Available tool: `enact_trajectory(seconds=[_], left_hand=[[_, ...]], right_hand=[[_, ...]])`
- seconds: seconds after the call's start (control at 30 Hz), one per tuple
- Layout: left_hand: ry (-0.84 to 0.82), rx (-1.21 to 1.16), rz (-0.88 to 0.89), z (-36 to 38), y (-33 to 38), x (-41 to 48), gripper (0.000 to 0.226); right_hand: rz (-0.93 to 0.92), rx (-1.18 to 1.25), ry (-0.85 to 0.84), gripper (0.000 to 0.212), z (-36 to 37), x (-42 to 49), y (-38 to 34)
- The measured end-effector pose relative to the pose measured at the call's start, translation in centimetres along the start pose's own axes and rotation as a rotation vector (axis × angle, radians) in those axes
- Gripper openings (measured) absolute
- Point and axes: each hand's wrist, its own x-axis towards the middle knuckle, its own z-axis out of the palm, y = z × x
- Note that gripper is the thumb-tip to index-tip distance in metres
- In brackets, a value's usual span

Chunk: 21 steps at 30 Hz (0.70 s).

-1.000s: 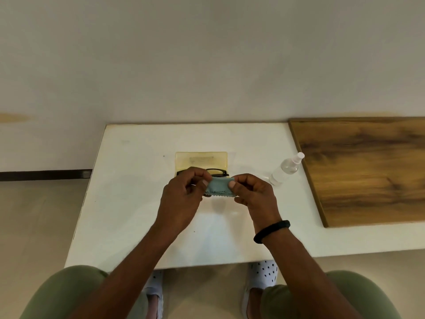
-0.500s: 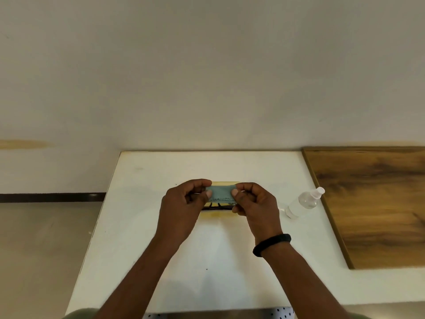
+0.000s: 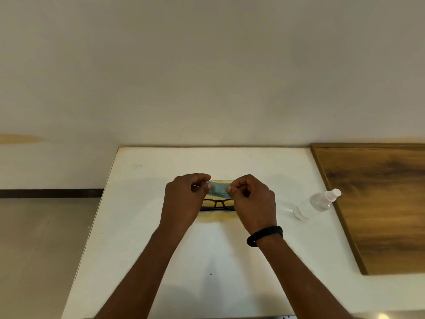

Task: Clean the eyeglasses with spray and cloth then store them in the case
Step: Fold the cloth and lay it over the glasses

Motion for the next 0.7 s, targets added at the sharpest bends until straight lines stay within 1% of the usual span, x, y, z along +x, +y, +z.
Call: enact_trajectory(seconds=[0.17,0.3,0.43,0.7], left_hand=[[-0.064,0.049,-0.023,0.4,-0.7,0.0,0.02],[-0.067,0.09,-0.021,0.5,-0.8,-0.2,0.019],[-0.068,0.182,-0.026,0.7,-0.8,-0.5,0.016],[-0.118,0.389,-0.031,0.9,-0.4,-0.7,0.024]], right_hand=[[-0.03,-0.074,-0.01,0.011,-0.1,-0.1,0.5],[-0.057,-0.139,-0.029,0.01,0.2,-0.4,0.8],[-0.119,-0.226,-0.04,0.01,0.6,-0.6,1.1],[-0.257,-0.392,-0.033,0.008,1.0,-1.0,2.1]])
